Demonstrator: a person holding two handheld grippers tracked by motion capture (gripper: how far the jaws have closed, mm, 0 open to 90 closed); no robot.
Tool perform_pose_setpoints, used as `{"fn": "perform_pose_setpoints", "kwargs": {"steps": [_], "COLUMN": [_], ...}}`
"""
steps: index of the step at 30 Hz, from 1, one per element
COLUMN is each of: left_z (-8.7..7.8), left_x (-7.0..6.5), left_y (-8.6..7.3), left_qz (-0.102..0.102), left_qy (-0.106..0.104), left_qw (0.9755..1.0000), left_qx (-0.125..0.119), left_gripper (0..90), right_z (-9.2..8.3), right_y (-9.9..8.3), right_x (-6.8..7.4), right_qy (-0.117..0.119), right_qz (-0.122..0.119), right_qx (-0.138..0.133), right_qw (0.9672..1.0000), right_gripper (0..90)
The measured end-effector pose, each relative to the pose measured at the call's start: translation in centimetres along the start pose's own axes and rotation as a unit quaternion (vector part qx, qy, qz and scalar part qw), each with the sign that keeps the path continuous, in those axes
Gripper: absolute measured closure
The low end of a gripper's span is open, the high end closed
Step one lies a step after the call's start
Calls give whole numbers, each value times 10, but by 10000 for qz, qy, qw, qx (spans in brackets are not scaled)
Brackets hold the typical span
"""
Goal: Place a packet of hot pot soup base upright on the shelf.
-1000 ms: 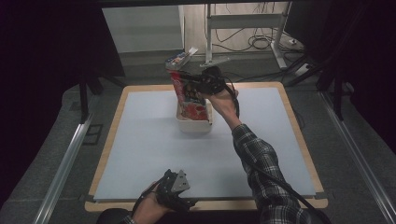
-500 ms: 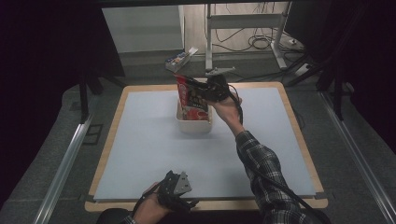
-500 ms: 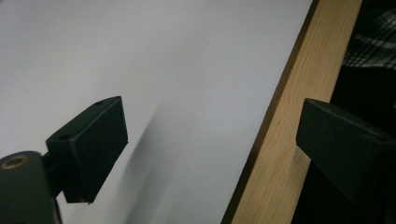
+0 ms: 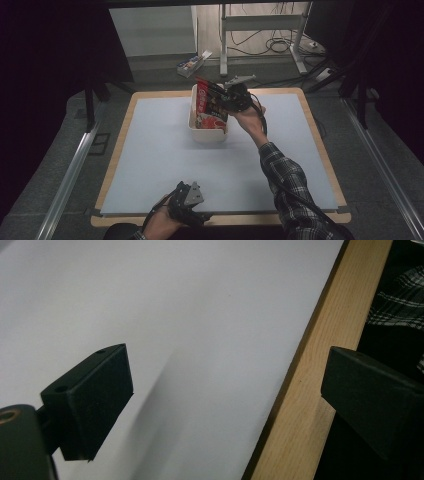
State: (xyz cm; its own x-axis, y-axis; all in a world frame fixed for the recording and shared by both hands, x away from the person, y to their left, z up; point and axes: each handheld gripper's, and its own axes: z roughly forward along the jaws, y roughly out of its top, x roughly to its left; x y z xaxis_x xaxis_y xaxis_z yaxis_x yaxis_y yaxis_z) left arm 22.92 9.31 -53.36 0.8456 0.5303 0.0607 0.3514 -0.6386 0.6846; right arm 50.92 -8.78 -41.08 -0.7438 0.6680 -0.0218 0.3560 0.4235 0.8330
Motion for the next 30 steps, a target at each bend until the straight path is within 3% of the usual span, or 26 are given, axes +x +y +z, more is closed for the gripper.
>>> {"fn": "perform_pose_setpoints", "kwargs": {"steps": [2, 4, 8, 17, 30], "left_z": [0, -2, -3, -2, 2], "left_x": [0, 1, 2, 2, -2], "left_y": [0, 0, 0, 1, 1], "left_qz": [-17, -61, -106, -95, 39], "left_qy": [0, 4, -2, -17, -41], "left_qw": [10000, 10000, 9999, 9999, 10000], "left_qx": [-16, -77, -128, -119, 10], "left_gripper": [63, 61, 57, 57, 67], "right_z": [0, 2, 0, -14, -30], "right_y": [1, 2, 3, 1, -5], "right_x": [0, 2, 1, -2, 0], "right_qy": [-5, -48, -41, 147, 251], "right_qz": [-50, -186, -221, -268, -314], "right_qx": [23, 94, 78, 128, 230], "right_qw": [10000, 9998, 9997, 9995, 9989], "right_gripper": [524, 384, 284, 200, 176]}}
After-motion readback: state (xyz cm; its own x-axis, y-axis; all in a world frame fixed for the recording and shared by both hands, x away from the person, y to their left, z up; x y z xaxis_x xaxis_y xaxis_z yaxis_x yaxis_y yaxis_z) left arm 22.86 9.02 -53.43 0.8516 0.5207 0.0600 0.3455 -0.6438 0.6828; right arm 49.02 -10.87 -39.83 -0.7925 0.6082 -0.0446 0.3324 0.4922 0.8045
